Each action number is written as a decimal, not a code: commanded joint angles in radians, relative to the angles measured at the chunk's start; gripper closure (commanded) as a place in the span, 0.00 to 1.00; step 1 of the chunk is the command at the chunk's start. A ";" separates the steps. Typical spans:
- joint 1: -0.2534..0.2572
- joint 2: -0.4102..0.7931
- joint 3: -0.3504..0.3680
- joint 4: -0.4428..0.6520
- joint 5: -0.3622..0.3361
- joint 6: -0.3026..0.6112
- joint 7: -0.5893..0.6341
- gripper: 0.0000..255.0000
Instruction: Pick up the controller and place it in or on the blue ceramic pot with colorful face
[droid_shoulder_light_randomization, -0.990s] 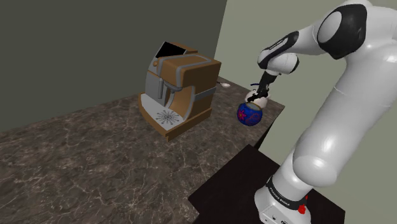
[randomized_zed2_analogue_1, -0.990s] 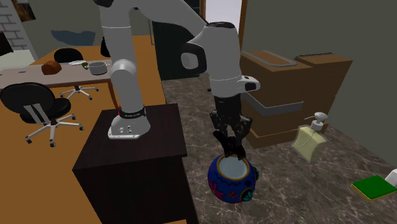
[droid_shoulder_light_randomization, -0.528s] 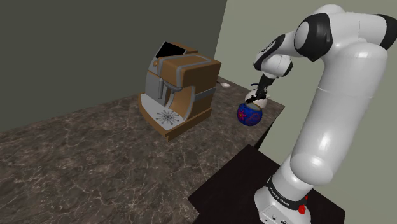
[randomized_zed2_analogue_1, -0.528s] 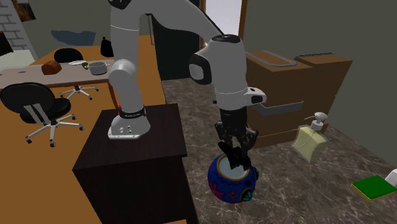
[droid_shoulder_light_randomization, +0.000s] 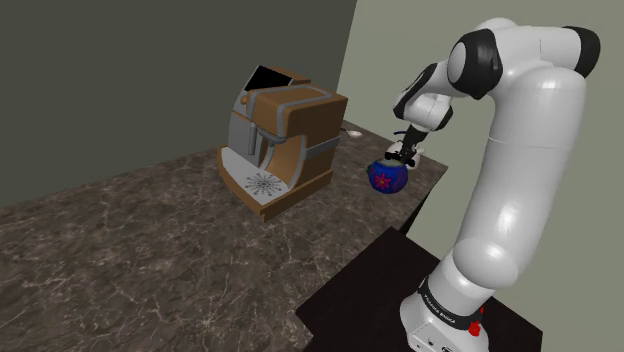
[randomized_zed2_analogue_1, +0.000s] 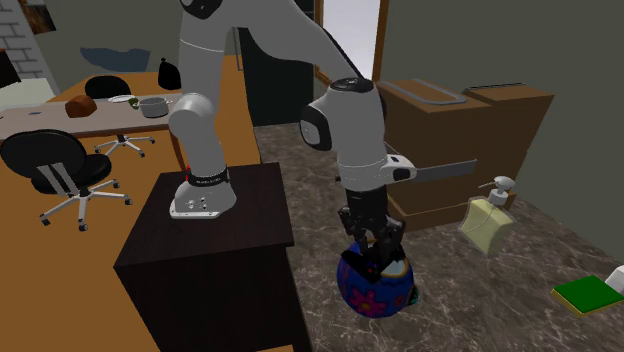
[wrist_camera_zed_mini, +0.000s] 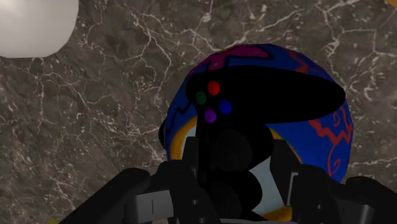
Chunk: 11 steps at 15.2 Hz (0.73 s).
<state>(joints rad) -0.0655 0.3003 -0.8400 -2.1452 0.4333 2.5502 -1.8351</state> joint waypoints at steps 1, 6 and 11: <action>-0.005 0.011 0.011 -0.012 0.010 -0.014 -0.008 1.00; -0.010 0.010 0.016 -0.012 0.006 -0.013 -0.005 1.00; -0.005 0.011 0.017 -0.008 0.004 -0.016 0.003 0.00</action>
<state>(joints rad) -0.0722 0.3113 -0.8233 -2.1523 0.4383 2.5366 -1.8342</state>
